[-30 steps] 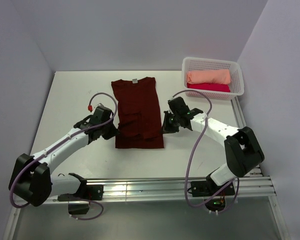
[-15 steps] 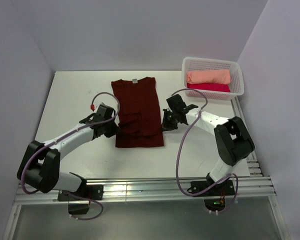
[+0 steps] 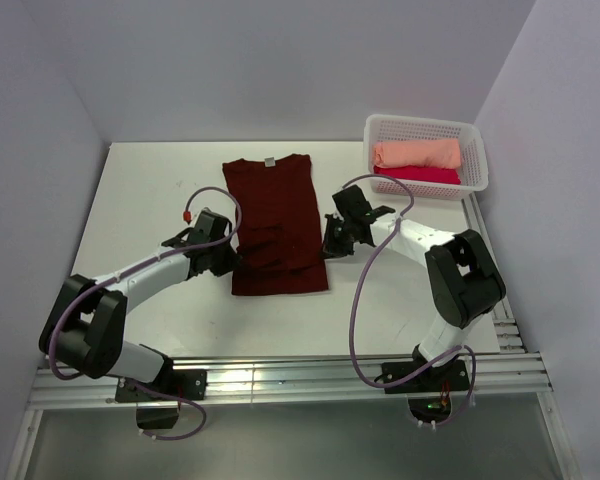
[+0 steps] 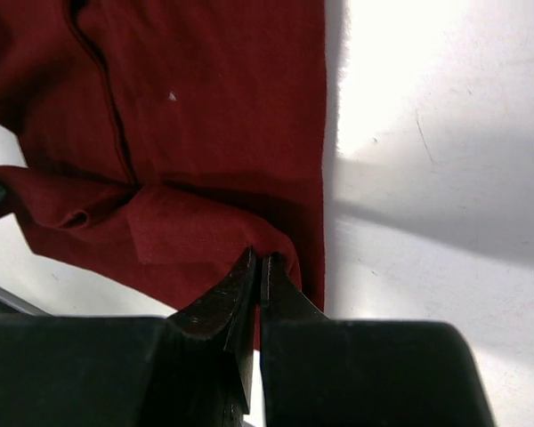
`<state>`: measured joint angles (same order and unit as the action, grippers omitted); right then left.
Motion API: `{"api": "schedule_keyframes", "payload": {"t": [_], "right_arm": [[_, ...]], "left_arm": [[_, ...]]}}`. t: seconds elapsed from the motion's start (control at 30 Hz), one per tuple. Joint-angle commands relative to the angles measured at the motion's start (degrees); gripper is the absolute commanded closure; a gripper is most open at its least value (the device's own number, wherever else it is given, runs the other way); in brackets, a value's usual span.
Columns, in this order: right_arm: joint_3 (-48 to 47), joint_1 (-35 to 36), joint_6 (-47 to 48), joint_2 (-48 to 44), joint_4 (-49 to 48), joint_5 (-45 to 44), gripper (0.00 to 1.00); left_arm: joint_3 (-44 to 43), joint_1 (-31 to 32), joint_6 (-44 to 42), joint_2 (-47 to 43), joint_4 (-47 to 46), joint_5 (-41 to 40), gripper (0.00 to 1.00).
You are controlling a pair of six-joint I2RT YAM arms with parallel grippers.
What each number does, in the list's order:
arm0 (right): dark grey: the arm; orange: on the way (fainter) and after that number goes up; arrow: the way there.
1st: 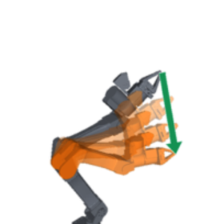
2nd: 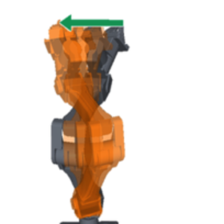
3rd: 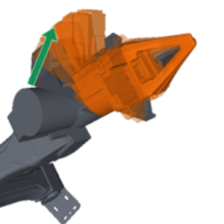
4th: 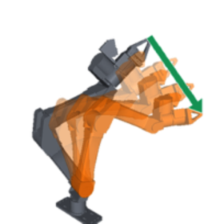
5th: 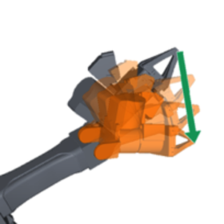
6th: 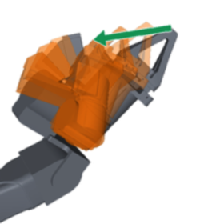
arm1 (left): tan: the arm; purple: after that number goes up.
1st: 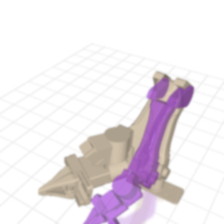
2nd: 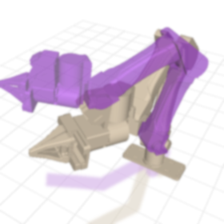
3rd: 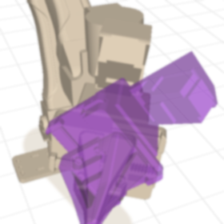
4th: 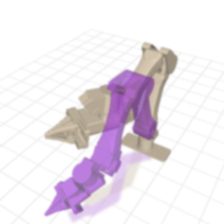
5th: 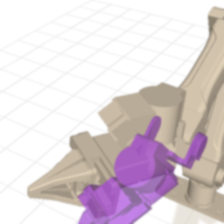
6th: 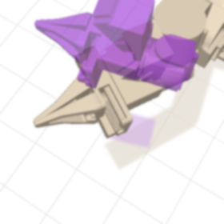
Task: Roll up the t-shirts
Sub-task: Roll the tshirt
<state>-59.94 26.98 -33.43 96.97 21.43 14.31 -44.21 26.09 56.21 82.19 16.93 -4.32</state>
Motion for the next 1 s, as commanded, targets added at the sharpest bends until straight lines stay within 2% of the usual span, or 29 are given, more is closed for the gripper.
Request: {"api": "schedule_keyframes", "payload": {"t": [0.0, 0.07, 0.1, 0.13, 0.2, 0.23, 0.3, 0.6, 0.87, 0.97], "right_arm": [[-3.25, -0.70, -0.23, 0.06, -2.18, 0.02, 0.95], [-3.77, -0.88, -0.93, 1.03, -2.97, 0.29, 0.89], [-3.78, -1.05, -1.37, 1.29, -3.41, 0.11, 0.86], [-3.69, -1.05, -1.64, 1.12, -3.76, -0.76, 0.68], [-2.55, -1.23, -3.04, 0.33, -5.69, -1.56, 0.56], [-2.20, -1.23, -3.48, -0.11, -6.48, -1.74, 0.49], [-1.23, -1.58, -4.71, -1.60, -8.50, -2.26, 0.47], [7.11, -1.93, -4.98, -11.09, -13.96, -2.10, 0.47], [18.79, -1.23, -5.68, -17.25, -16.94, 1.25, 0.46], [21.96, -1.14, -5.68, -18.04, -19.74, 3.35, 0.49]], "left_arm": [[0.44, -0.77, -0.66, -2.74, -2.25, 0.80, 0.98], [0.87, -2.00, -0.75, -2.74, -3.64, 2.72, 0.94], [1.22, -2.61, -0.66, -2.83, -4.61, 3.87, 0.87], [2.27, -3.92, -0.40, -2.91, -5.84, 6.66, 0.80], [3.24, -5.25, 0.13, -4.31, -8.40, 8.53, 0.49], [3.60, -6.21, 0.31, -4.93, -8.58, 8.97, 0.42], [3.60, -7.53, 0.48, -6.68, -9.10, 9.32, 0.31], [2.98, -9.74, -3.73, -12.22, -7.26, 11.69, 0.26], [12.20, -8.07, -4.00, -16.71, -7.69, 13.37, 0.25], [15.98, -7.46, -3.65, -16.63, -9.45, 14.42, 0.26]]}}
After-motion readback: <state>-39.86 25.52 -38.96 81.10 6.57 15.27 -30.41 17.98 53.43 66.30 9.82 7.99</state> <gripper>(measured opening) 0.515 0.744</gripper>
